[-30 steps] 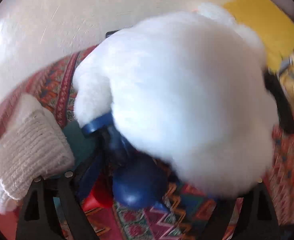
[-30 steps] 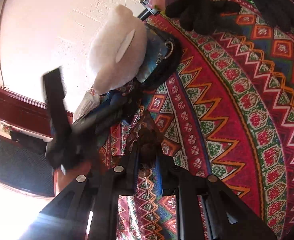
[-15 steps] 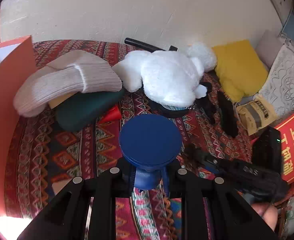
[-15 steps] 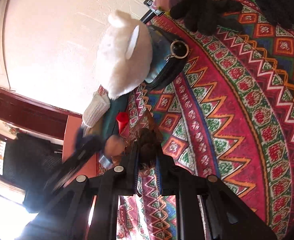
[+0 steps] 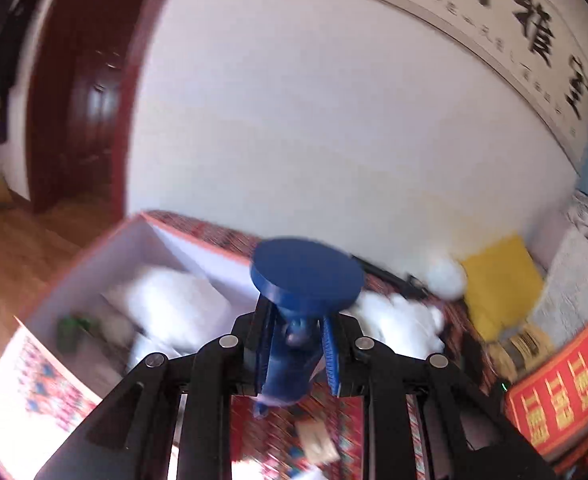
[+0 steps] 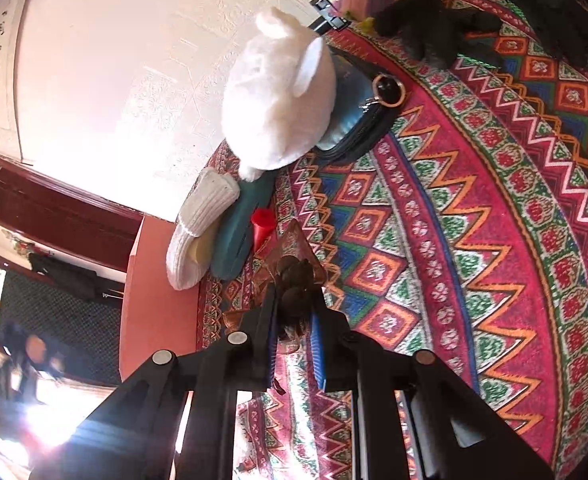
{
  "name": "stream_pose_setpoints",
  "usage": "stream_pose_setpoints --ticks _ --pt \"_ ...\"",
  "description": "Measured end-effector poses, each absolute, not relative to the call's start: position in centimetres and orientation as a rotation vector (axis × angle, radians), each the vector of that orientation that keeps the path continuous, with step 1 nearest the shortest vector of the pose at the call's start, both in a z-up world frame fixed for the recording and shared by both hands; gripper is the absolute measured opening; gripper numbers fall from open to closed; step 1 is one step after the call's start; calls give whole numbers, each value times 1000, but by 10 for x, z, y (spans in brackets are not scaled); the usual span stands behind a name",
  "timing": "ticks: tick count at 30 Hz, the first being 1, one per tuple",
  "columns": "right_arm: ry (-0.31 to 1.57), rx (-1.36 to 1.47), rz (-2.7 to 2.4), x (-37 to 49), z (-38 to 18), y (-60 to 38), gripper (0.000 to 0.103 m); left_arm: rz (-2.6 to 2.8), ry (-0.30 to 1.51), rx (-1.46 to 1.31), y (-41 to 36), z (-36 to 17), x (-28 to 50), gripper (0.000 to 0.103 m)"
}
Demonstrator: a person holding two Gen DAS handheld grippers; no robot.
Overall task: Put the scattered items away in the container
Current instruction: 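Drop the blue toy into the pink box with left while right carries the brown item over it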
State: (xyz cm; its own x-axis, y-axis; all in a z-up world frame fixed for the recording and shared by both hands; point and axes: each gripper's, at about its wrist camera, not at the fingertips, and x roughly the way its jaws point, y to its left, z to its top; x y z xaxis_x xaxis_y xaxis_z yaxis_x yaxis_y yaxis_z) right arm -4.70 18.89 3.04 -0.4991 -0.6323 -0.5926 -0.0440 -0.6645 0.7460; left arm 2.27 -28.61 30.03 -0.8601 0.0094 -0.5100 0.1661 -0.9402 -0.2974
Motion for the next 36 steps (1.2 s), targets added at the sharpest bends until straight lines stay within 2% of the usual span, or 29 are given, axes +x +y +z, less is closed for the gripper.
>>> stream_pose_setpoints --ticks 1,2,7,12,14,17,20,26,27,29,30,34,36 --pt "-1014 1308 -2211 -47 32 185 13 -2809 476 870 -303 296 11 53" --pt "-1004 1309 -2211 -47 34 180 13 -2685 472 929 -319 287 4 83" --pt "-939 1316 -2220 -44 41 159 13 -2595 793 802 -363 235 48 86" --pt "-807 1309 -2257 -35 52 131 13 -2423 905 593 -395 175 109 90" --pt "-722 1289 -2264 -24 61 117 13 -2332 928 615 -413 156 118 90" --pt "-601 1219 -2260 -3 86 87 13 -2294 1038 612 -450 150 131 90" --pt "-492 1096 -2244 13 123 42 13 -2254 999 564 -472 156 147 90" --pt "-348 879 -2136 13 197 -79 13 -2229 1092 558 -497 142 163 90" --pt "-329 844 -2134 9 207 -99 17 -2223 1094 558 -499 141 164 90" --pt "-247 814 -2166 3 221 -134 52 -2224 1094 544 -500 144 173 90" --pt "-212 809 -2209 3 226 -144 81 -2225 1086 536 -500 146 176 90" --pt "-212 728 -2276 16 240 -128 83 -2235 1035 519 -498 155 177 90" --pt "-281 717 -2322 22 237 -88 83 -2270 999 523 -490 160 173 90"
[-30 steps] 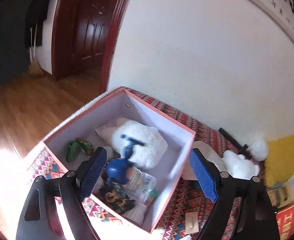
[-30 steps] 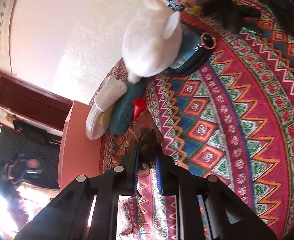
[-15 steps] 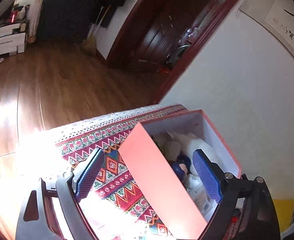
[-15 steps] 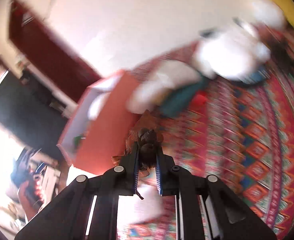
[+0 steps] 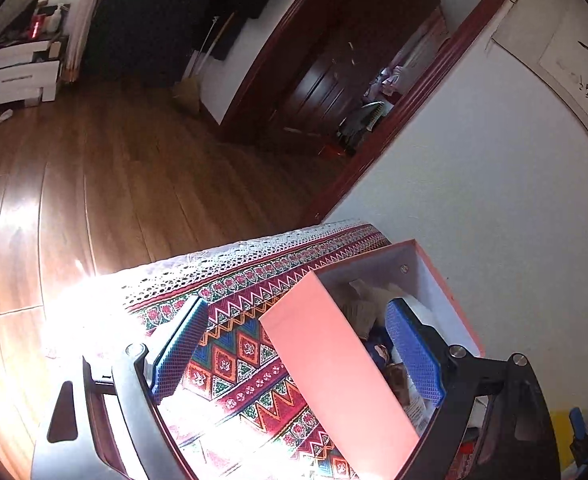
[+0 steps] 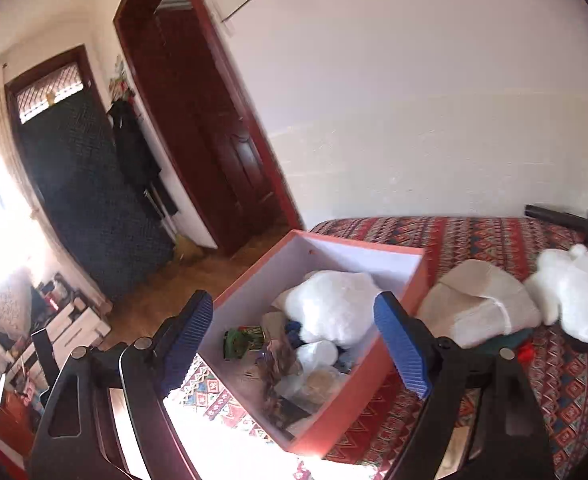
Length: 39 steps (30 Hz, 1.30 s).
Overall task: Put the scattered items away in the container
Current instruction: 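Drop the blue toy into the pink box with left while right carries the brown item over it, then grasp the white knitted sock with the left tool and lift it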
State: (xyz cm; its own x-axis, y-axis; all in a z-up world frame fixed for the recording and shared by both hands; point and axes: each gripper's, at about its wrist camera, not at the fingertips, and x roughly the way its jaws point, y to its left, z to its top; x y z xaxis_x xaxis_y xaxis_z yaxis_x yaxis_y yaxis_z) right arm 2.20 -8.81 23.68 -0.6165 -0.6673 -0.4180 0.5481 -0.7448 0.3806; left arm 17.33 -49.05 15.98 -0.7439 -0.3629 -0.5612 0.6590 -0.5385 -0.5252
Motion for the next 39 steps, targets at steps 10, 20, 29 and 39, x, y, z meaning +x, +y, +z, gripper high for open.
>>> stream_pose_setpoints --ticks 10,20,29,39 --pt "-950 1054 -2561 13 92 183 84 -2750 -35 673 -260 190 79 92" --pt "-1233 1084 -2382 -31 57 252 84 -2597 -846 1084 -96 103 -109 92" --pt "-1234 1100 -2275 -43 57 240 82 -2354 -897 1587 -125 47 -205 11" --pt "-1241 1096 -2227 -38 56 236 66 -2744 -175 1492 -177 190 -140 9"
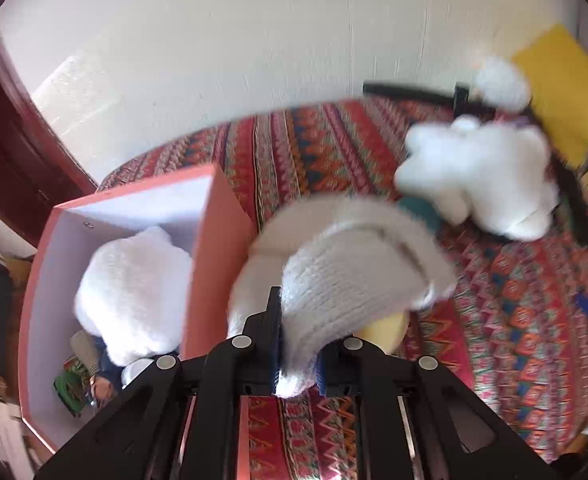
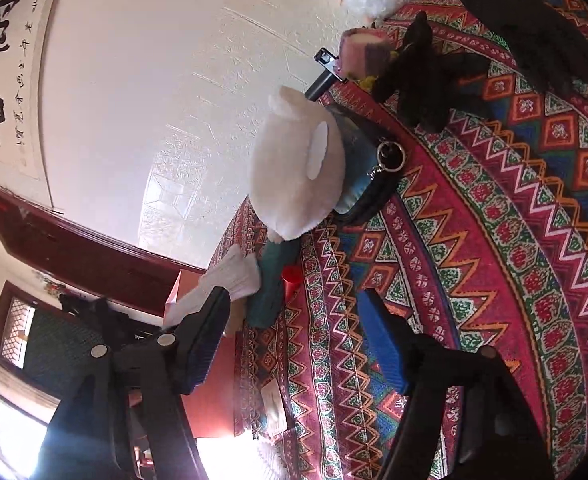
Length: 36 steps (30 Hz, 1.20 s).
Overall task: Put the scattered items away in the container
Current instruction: 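Grasp the white knitted sock with the left tool and lift it, then drop the white sock into the pink box with left while right grasps the tan oval sponge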
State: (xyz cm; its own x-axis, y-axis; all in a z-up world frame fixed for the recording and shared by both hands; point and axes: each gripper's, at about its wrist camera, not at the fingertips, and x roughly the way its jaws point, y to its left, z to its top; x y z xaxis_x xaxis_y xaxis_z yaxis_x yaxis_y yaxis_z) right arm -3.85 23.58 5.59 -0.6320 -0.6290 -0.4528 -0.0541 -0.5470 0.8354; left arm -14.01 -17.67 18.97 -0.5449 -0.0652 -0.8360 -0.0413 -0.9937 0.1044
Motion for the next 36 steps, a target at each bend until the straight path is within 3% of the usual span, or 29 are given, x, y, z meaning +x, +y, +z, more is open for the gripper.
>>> stream_pose_setpoints --ticks 11,17,20,22,24,27,33,36 --pt "-1240 1107 -2242 -32 54 234 65 -2845 -186 1185 -204 324 -38 9" --pt "-1209 1118 -2254 -33 54 229 64 -2777 -193 899 -249 401 4 9" --pt "-1188 1122 -2259 -34 55 224 64 -2671 -128 744 -284 415 11 10" --pt "-1171 1127 -2261 -35 55 220 64 -2615 -53 889 -309 397 -1 23" --pt "-1154 1134 -2256 -35 54 217 64 -2569 47 1061 -329 367 -7 50" --pt "-1132 1139 -2253 -35 55 213 64 -2514 113 1058 -342 330 14 68" --pt "-1040 1152 -2273 -34 59 200 64 -2519 522 737 -373 281 93 93" --pt "-961 1175 -2264 -31 60 180 64 -2441 653 642 -389 234 111 94"
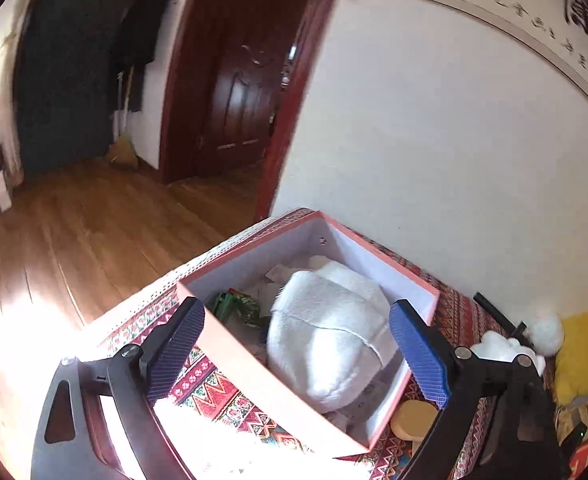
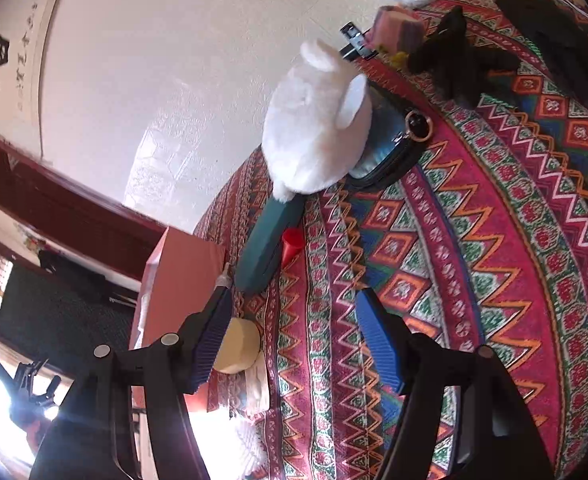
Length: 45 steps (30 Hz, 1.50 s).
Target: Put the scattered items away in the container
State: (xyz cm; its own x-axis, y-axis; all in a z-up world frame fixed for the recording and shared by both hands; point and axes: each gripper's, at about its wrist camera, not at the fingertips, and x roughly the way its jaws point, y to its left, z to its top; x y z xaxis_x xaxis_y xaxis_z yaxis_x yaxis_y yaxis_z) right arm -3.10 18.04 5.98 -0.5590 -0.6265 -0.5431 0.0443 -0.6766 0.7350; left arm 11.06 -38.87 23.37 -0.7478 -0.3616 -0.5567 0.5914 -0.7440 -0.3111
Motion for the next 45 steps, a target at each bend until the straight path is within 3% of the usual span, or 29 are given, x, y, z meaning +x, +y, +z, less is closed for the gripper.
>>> stream_pose_setpoints --ticks 3,4,6,9,11,14,16,24,28,29,30,34,42,45 --pt "-857 1200 -2211 -26 60 145 66 -2367 714 629 -407 181 113 94" --pt "-872 1220 -2160 -26 56 130 82 -2327 732 643 -414 164 114 94" --pt "-968 1273 -2035 -30 41 100 93 -2264 852 727 -434 144 108 94" --pt "-950 1386 -1959 -44 21 53 94 -2282 918 679 -449 144 110 94" --pt "-772 1414 -2111 -53 24 25 98 -2279 872 657 -448 147 115 94" --pt "-208 1247 -2368 -51 42 -35 102 -2277 909 648 -455 142 122 94" --pt "40 1189 -2349 -46 42 -67 102 -2267 921 658 -459 137 127 94" --pt "369 1340 -2330 -63 4 -109 102 -2261 921 643 -465 140 137 94" --pt "283 1408 -2300 -71 -15 -98 102 -2254 945 643 -469 137 139 94" --pt "261 1394 -2303 -70 -12 -95 101 -2253 952 641 -470 137 140 94" --pt "232 1387 -2313 -68 -9 -91 93 -2253 957 637 -471 137 141 94" --pt "110 1335 -2361 -62 10 -71 91 -2260 973 626 -471 139 143 94" --pt "-43 981 -2391 -25 137 -80 92 -2252 1003 603 -477 141 151 94" --pt "-115 856 -2292 -17 193 -123 102 -2245 1009 598 -481 142 154 94"
